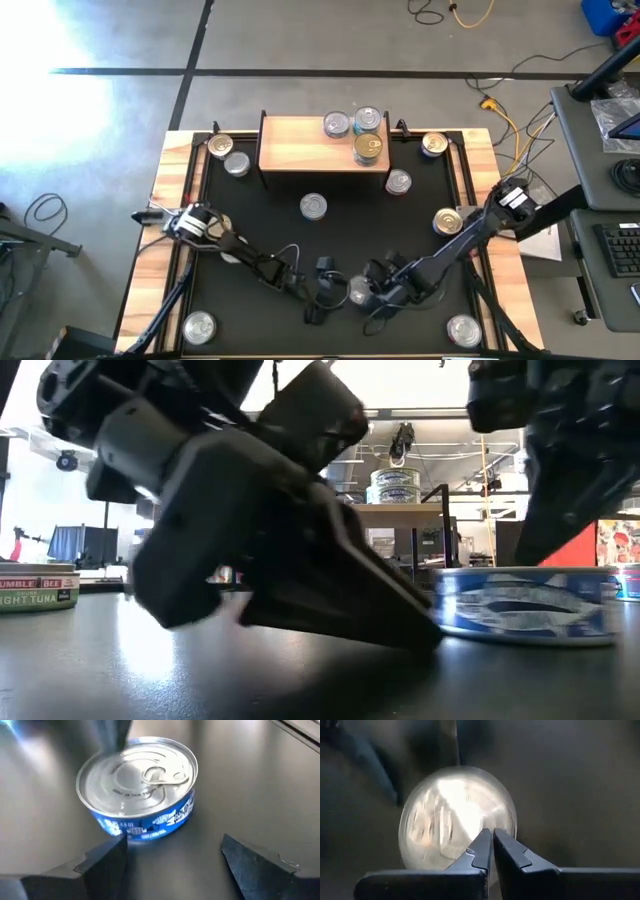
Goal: Stack canned seafood by type on shelf
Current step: Stack the dark blue tuna can on top of the dark blue tuna can on the shelf
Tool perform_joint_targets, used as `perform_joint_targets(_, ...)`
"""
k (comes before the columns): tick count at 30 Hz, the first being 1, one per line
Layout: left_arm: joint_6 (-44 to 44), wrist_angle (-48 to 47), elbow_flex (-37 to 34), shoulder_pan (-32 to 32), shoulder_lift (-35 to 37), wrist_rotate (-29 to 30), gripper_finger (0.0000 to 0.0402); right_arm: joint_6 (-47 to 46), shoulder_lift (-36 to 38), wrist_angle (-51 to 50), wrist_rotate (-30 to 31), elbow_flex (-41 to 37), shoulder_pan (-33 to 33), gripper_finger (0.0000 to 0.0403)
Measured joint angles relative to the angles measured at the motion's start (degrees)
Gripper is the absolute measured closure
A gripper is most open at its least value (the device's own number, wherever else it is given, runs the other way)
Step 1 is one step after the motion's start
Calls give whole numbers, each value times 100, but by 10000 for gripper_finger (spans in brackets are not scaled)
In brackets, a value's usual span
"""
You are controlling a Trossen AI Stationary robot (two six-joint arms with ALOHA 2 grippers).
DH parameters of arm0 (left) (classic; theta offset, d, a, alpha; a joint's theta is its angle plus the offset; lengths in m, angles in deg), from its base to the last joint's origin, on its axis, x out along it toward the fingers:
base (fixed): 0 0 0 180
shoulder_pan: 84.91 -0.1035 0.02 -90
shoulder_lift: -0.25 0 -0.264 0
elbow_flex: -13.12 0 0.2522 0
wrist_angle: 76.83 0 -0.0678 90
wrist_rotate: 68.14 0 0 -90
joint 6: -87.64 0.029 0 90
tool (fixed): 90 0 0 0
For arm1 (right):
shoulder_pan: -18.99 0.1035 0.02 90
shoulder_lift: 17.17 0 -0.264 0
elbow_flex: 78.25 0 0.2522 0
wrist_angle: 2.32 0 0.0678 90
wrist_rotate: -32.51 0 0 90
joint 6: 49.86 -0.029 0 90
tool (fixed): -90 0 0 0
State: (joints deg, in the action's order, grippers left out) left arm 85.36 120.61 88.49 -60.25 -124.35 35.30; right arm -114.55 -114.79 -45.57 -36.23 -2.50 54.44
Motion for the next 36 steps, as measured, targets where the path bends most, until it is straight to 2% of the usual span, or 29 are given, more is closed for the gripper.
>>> perform_joint_targets(7, 290, -300, 386, -67, -166, 53, 87, 274, 200, -417, -24, 137, -99, 390)
perform_joint_targets(14, 269, -964, 340, -183, 95, 17, 87, -878, 470, -1502, -248, 322, 621, 390)
perform_joint_targets(17, 328, -852, 319, -379, 121, -460, 87, -1173, 350, -1494, -290, 150, 769, 390)
perform_joint_targets(20, 510, -717, 315, -517, 86, -897, 87, -1300, 190, -1496, -249, -14, 637, 390)
perform_joint_targets(24, 896, -694, 333, -533, 86, -869, 87, -633, 18, -1154, -184, -50, 226, 390)
perform_joint_targets(32, 904, -746, 414, -589, 79, -911, 87, 1236, -94, 362, -163, -51, -657, 390)
perform_joint_targets(36, 730, -827, 413, -522, 81, -944, 87, 1435, 48, 194, -167, -38, -735, 390)
